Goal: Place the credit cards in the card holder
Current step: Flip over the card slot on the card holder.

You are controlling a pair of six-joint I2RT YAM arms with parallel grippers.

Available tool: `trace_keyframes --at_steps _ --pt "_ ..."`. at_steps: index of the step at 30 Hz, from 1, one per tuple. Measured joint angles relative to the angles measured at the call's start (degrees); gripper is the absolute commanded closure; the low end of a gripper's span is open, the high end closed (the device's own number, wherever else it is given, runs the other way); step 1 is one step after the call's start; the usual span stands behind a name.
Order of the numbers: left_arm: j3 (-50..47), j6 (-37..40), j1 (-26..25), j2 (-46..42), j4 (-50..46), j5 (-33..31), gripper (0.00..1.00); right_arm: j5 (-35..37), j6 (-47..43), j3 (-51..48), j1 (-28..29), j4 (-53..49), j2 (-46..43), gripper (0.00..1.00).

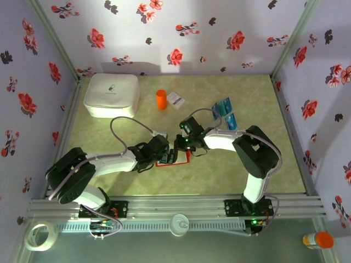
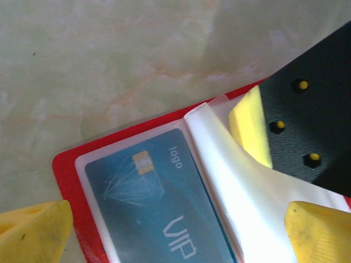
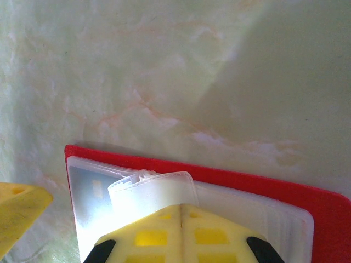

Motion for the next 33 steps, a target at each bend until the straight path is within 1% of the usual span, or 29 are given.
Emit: trace_keyframes --at_steps 8,14,19,21,25,33 --pt "-1.11 0.00 -1.51 0.76 3.21 0.98 0.00 -0.48 0.50 0.00 0.63 0.28 0.15 0.97" --pt "-2.93 0.00 -1.73 1.77 6.32 0.39 0.09 -0.98 1.38 0.00 0.63 1.01 0.37 0.95" --pt "-3.43 0.00 -1.73 2.05 7.52 -0.26 0.16 -1.03 1.55 0.00 0.63 1.07 0.39 0.91" --pt "-3.56 0.02 -1.73 2.19 7.85 -0.52 0.20 -1.03 1.55 0.02 0.61 1.05 0.39 0.89" --pt "-3.61 0.00 -1.73 2.51 8.37 -0.72 0.24 -1.05 1.62 0.11 0.35 0.72 0.20 0.82" --pt "-3.65 0.00 -1.75 2.80 9.01 -0.70 0.25 -0.92 1.51 0.13 -0.94 -0.94 -3.69 0.64"
